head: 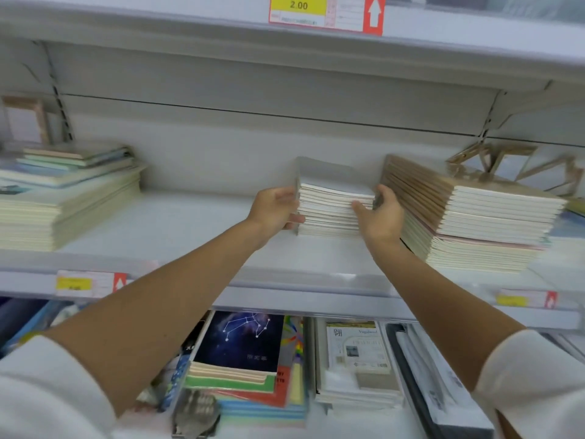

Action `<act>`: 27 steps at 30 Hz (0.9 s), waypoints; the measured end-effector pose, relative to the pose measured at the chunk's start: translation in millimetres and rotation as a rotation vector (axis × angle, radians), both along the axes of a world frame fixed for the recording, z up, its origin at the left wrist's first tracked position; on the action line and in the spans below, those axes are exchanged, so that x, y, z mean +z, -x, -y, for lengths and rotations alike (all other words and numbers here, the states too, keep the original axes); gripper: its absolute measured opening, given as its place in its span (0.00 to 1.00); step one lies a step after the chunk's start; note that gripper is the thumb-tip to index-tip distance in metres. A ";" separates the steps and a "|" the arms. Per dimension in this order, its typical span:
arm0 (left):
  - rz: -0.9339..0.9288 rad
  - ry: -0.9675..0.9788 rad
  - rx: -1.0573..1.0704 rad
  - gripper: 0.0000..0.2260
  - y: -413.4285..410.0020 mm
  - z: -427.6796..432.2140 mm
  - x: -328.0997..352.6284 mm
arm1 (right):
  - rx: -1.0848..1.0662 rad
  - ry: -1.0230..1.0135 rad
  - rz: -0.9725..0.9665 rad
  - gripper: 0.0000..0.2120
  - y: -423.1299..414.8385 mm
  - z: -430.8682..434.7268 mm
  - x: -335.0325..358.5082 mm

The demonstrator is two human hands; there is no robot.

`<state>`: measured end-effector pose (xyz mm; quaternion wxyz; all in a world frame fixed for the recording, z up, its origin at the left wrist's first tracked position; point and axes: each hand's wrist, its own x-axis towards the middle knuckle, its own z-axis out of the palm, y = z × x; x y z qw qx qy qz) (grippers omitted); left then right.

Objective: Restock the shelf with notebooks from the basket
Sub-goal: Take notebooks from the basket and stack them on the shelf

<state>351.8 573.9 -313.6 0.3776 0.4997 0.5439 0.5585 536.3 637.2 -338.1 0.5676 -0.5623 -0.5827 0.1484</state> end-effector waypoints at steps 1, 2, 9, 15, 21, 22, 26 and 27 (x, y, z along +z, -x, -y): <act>-0.003 0.004 0.039 0.13 3.2 7.8 0.3 | -0.064 -0.081 0.119 0.24 4.3 9.6 -0.7; -0.016 0.001 0.098 0.09 8.9 14.7 -0.5 | -0.075 -0.156 0.195 0.23 10.0 18.9 -1.3; -0.142 0.048 0.304 0.17 67.2 97.0 -2.7 | 0.282 -0.268 0.390 0.13 76.3 94.6 -6.1; -0.177 0.147 0.459 0.16 133.4 192.5 -30.2 | 0.569 -0.212 0.413 0.04 155.2 185.4 -32.0; -0.189 0.364 0.593 0.07 211.4 299.0 -93.7 | 0.865 0.015 0.442 0.02 237.8 268.1 -92.5; -0.160 0.390 0.632 0.06 222.3 317.3 -106.7 | 0.928 0.064 0.467 0.02 251.8 279.9 -103.9; -0.068 0.523 0.747 0.05 251.3 388.0 -153.3 | 1.184 0.316 0.634 0.06 301.7 331.7 -148.8; -0.034 0.568 0.763 0.04 258.2 405.0 -164.6 | 1.250 0.383 0.716 0.10 311.1 347.0 -160.4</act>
